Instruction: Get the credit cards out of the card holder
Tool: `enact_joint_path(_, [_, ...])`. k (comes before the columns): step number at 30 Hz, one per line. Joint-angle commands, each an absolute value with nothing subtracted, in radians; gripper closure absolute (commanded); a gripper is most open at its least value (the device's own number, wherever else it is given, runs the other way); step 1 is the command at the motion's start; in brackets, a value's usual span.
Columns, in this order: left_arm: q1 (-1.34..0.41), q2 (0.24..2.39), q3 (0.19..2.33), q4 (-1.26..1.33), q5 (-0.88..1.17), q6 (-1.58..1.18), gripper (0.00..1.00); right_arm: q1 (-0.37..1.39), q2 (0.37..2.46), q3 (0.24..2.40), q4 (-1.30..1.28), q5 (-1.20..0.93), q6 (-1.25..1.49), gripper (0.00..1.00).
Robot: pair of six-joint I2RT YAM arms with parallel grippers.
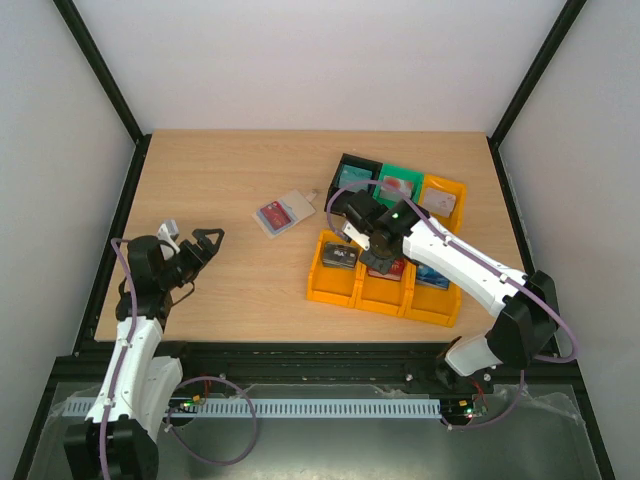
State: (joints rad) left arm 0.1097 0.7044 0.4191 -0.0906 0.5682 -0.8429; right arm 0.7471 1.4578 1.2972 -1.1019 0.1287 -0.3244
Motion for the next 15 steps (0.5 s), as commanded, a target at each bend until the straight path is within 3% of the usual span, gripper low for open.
enact_joint_path(1, [0.130, 0.663, 0.353, -0.104, 0.529, -0.768, 0.00, 0.745, 1.459, 1.264, -1.124, 0.229, -0.299, 0.99])
enact_joint_path(5, [0.147, 0.641, 0.325, -0.107, 0.513, -0.750, 0.00, 0.746, 1.482, 1.187, -1.041, 0.396, -0.315, 0.98])
enact_joint_path(15, [0.164, 0.667, 0.318, -0.100, 0.517, -0.749, 0.00, 0.746, 1.533, 1.114, -0.882, 0.422, -0.375, 0.98])
